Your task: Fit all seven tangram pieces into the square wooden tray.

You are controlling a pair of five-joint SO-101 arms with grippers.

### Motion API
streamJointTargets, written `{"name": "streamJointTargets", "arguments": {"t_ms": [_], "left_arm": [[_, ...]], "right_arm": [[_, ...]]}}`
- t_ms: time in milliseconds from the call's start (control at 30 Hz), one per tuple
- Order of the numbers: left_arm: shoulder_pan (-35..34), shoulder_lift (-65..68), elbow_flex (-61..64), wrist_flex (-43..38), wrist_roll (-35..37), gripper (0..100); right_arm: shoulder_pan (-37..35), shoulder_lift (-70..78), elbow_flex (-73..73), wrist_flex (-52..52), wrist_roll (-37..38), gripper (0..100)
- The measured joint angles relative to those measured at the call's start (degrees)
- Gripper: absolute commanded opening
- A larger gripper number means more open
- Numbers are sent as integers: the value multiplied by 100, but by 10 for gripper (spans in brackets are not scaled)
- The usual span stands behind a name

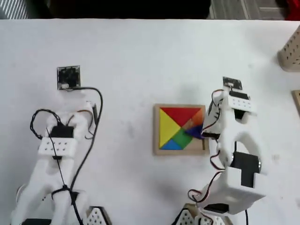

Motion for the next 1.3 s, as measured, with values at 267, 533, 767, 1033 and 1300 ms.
{"name": "streamJointTargets", "arguments": {"t_ms": [267, 533, 767, 1033, 1300], "left_arm": [[0, 0, 35, -35, 0, 23], [0, 0, 53, -88, 0, 23], [0, 0, 53, -88, 0, 23], [0, 0, 53, -88, 0, 23], [0, 0, 53, -88, 0, 23]], "right_arm": [[220, 0, -343, 44, -53, 19], [97, -316, -598, 158, -202, 19], [-782, -334, -607, 35, -211, 19], [-958, -343, -281, -62, -105, 19], [-1257, -642, 114, -53, -62, 19]]}}
